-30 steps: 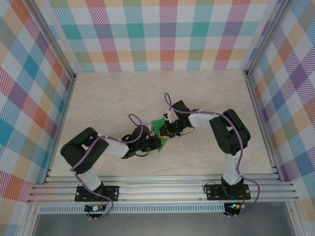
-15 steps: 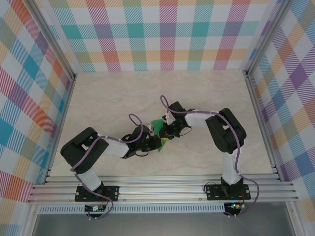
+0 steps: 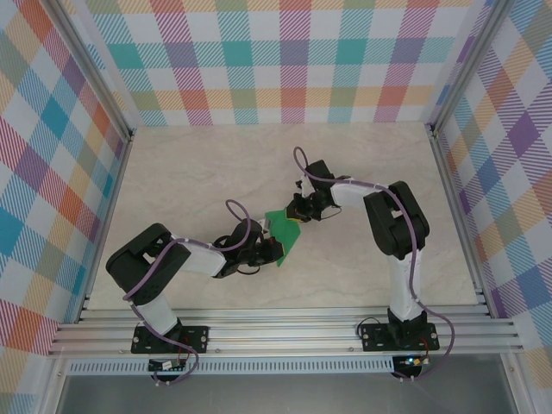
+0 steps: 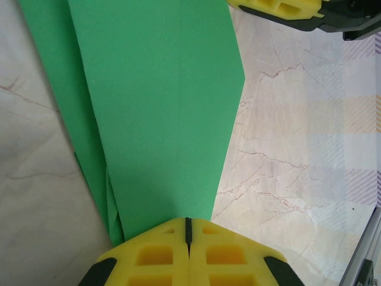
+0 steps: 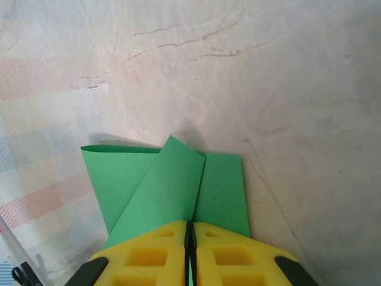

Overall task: Fold a paper plane with a square sheet of paper (pick it up from the middle)
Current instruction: Fourth fold the wing at the center of the table.

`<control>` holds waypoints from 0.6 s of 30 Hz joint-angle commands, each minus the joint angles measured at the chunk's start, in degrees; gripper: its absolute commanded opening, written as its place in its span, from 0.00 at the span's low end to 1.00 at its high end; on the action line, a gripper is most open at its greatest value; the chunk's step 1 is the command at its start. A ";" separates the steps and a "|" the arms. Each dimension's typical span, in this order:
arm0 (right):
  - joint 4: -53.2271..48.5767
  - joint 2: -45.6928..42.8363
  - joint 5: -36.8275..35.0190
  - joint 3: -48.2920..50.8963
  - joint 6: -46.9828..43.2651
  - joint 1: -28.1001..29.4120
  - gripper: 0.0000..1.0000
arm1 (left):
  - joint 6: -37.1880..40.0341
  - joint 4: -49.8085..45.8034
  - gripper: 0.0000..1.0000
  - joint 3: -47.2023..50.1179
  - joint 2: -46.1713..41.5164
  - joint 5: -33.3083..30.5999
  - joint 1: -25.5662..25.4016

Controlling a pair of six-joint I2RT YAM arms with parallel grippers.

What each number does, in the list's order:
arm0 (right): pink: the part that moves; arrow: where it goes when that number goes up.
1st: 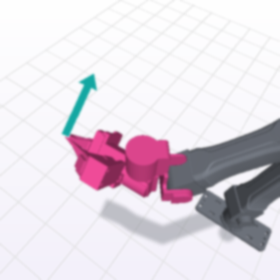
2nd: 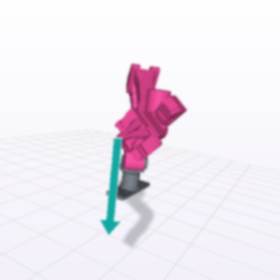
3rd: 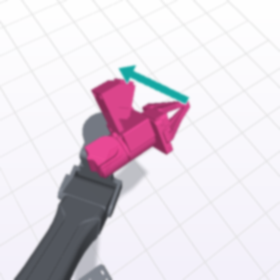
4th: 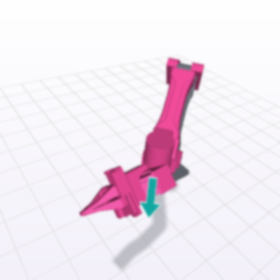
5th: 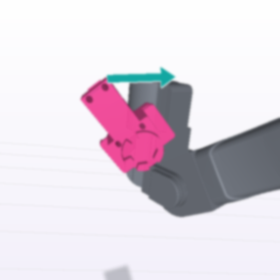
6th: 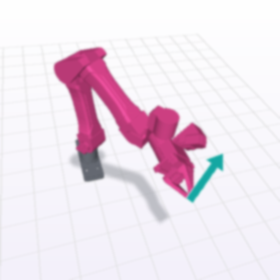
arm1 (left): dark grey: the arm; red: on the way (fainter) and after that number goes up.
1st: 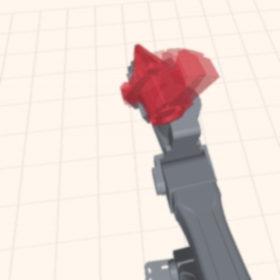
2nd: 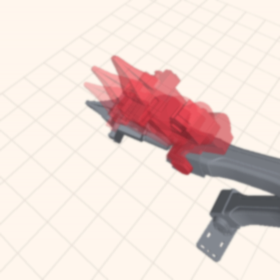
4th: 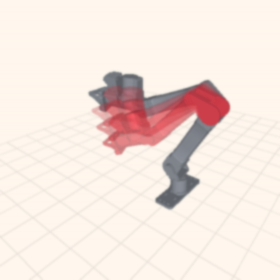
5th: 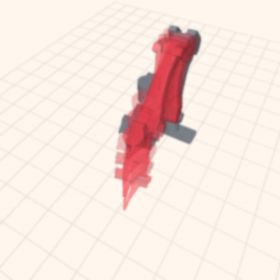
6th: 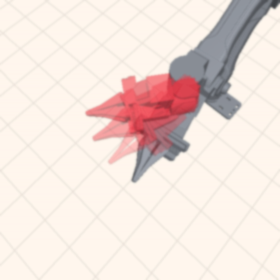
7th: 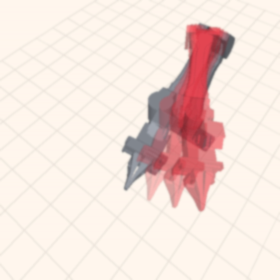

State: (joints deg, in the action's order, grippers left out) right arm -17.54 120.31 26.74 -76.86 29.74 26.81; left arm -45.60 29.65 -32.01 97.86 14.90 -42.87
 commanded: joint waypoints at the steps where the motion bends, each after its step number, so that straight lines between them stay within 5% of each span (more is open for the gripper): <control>1: 1.59 2.98 -2.07 -2.71 0.04 -1.62 0.12 | 0.89 -12.95 0.00 3.53 3.73 -0.13 -1.01; 10: 0.12 1.53 0.01 -5.27 -0.03 -3.53 0.12 | 0.77 -13.12 0.00 3.07 4.05 -0.09 -1.08; 18: 6.38 -6.25 7.17 3.35 1.73 -2.28 0.13 | 0.65 -12.86 0.00 2.92 4.52 -0.04 -1.25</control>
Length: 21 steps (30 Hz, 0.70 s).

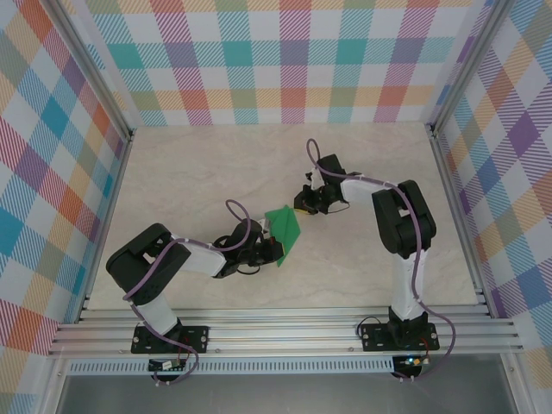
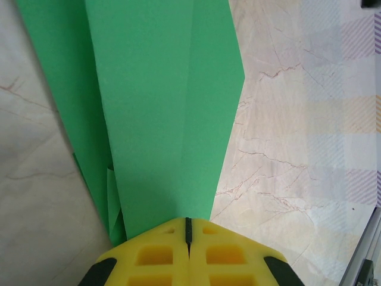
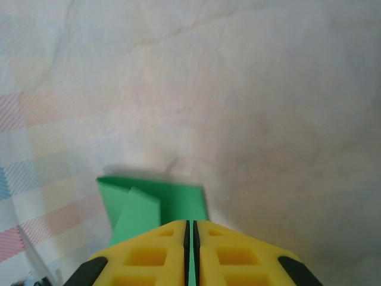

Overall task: Fold a paper plane with a square sheet of paper (pick it up from the middle)
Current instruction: Fourth fold the wing at the center of the table.

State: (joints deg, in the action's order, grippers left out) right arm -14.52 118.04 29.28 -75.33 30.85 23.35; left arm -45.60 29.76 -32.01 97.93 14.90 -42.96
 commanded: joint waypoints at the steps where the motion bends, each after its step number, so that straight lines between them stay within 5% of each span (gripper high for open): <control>1: 3.49 -4.13 5.90 2.10 0.42 1.61 0.14 | 0.61 -12.97 0.00 2.92 4.50 0.01 -1.16; 12: 4.35 -0.65 6.80 3.12 0.45 4.39 0.14 | 0.73 -13.06 0.00 2.58 4.51 0.30 -1.26; 21: -1.02 5.43 -1.87 -4.67 -0.76 3.64 0.12 | 0.96 -13.63 0.00 2.74 4.27 0.44 -1.39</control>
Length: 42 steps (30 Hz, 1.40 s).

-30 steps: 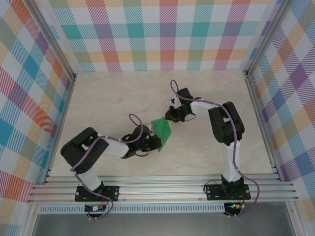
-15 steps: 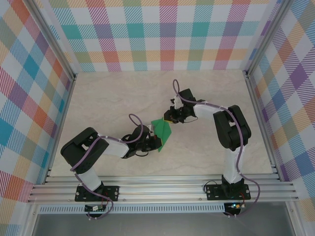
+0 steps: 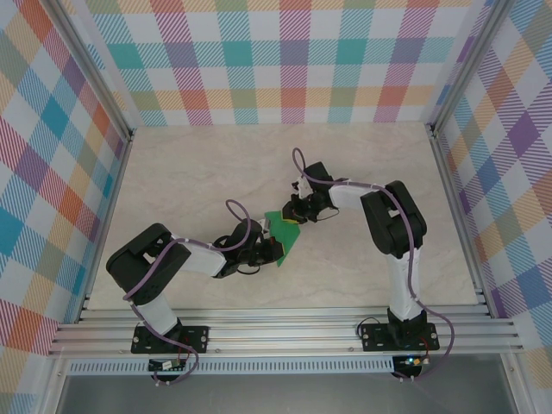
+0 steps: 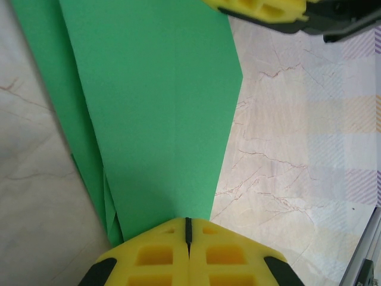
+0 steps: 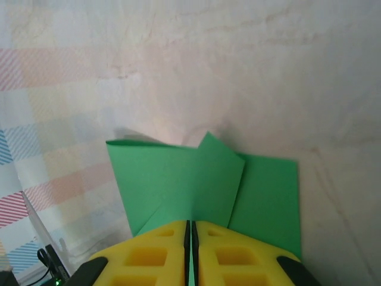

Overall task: Fold a paper plane with a square sheet of paper (pick it up from the middle)
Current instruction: Fourth fold the wing at the center of the table.

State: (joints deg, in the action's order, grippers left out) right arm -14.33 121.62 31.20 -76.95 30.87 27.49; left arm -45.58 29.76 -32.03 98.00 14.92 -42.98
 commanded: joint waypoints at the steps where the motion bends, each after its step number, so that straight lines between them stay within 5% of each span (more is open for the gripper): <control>1: -1.50 1.95 -4.86 -3.78 -0.79 -0.63 0.13 | 1.10 -13.67 0.00 2.80 4.05 0.30 -1.39; 10: -5.97 4.57 -6.62 -11.09 -1.12 -3.66 0.13 | 0.98 -13.76 0.00 2.68 3.90 0.19 -1.36; 18: -2.32 -7.20 0.87 -1.99 -1.17 -3.01 0.17 | 0.97 -13.86 0.00 2.52 3.57 -0.11 -1.33; 24: 0.43 -7.25 6.39 2.56 -0.30 1.59 0.16 | 0.94 -13.49 0.00 1.63 4.18 0.37 -1.48; 42: -0.54 0.92 1.04 5.48 -1.62 2.73 0.08 | 2.50 -18.71 0.02 -2.96 -5.42 0.40 -0.16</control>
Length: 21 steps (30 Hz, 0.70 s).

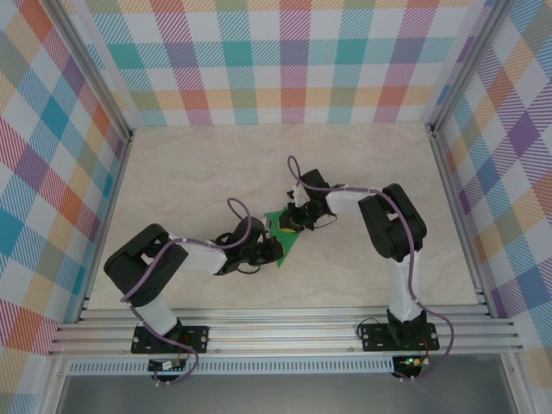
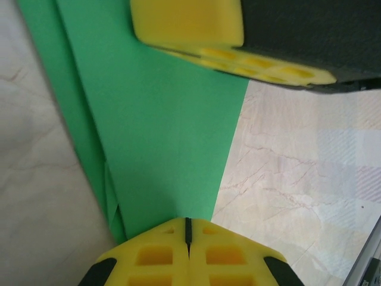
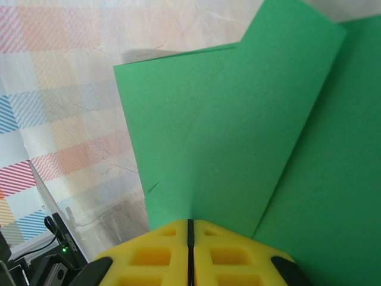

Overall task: Fold a paper plane with a square sheet of paper (pick it up from the middle)
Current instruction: Fourth fold the wing at the center of the table.

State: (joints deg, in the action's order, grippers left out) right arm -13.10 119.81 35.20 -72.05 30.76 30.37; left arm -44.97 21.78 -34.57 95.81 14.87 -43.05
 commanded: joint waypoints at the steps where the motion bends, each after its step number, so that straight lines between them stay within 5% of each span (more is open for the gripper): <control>1: -1.74 2.66 -3.11 0.68 -1.60 -0.13 0.08 | 2.58 -12.02 0.04 -1.29 -4.53 0.17 0.34; 6: -1.72 3.02 -3.26 0.60 -1.62 -0.18 0.08 | 6.16 -15.09 0.12 -7.56 -5.45 2.21 3.46; 21: -1.85 3.60 -3.62 0.25 -1.41 -0.18 0.08 | 5.53 -12.19 0.11 -11.77 6.07 6.52 4.81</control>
State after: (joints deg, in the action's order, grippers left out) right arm -13.10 119.92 35.24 -72.05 30.61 30.37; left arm -39.57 9.58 -47.00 101.01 20.05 -38.85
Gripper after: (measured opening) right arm 0.084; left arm 0.111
